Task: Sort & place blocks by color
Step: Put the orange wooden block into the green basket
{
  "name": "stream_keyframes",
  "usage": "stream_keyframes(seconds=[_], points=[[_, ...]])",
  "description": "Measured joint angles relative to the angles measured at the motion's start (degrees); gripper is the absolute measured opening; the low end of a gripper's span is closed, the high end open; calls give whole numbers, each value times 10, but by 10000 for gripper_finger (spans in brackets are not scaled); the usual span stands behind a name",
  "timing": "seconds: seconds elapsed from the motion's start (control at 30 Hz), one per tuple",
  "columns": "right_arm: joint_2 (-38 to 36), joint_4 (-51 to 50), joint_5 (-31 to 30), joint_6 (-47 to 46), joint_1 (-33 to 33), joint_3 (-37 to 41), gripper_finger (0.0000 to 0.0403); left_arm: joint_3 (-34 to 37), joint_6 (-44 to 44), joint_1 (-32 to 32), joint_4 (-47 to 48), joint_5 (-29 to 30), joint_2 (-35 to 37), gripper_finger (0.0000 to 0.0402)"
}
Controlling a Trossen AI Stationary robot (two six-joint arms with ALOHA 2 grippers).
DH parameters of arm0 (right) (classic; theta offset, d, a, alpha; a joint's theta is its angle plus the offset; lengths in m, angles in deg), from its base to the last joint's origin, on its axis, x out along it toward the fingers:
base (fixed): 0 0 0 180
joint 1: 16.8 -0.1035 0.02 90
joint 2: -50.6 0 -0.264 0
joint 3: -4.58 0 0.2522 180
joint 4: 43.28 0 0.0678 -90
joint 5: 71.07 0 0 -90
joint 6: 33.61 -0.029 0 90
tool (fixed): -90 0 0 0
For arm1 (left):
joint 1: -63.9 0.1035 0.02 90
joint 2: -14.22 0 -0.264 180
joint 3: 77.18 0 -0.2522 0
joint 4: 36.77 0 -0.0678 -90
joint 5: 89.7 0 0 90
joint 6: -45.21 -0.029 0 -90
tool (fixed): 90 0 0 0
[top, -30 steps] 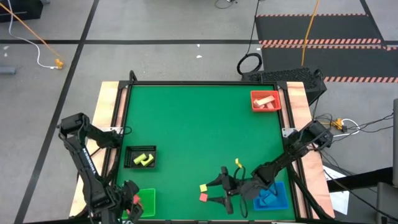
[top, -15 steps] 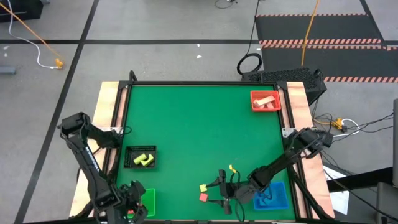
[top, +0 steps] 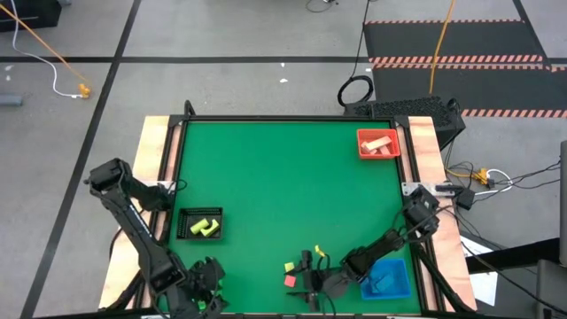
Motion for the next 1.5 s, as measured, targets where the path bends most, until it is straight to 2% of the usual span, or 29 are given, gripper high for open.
stream_keyframes(seconds=[0.17, 0.4, 0.63, 0.73, 1.03, 1.2, 1.33, 1.5], points=[[-3, -46, 0, -41, 5, -12, 237, 0, -23, 11, -18, 15, 0, 296], [-5, -53, 27, -75, 5, -11, 115, 0, -83, 21, -61, 56, 0, 296], [-19, -55, 69, -132, 6, -10, 116, 0, -160, 32, -106, 61, 0, 296], [-50, -67, 81, -129, 5, -9, 116, 0, -191, 33, -111, 92, 0, 296], [-180, -123, 76, 24, 0, -9, 116, 0, -239, 31, -135, 209, 0, 296], [-223, -127, 74, 149, 2, -9, 116, 0, -349, 32, -237, 223, 0, 296], [-233, -49, 76, 225, 6, -9, 116, 0, -464, 42, -342, 225, 0, 296], [-233, 56, 76, 247, 15, -9, 116, 0, -567, 64, -406, 227, 0, 296]])
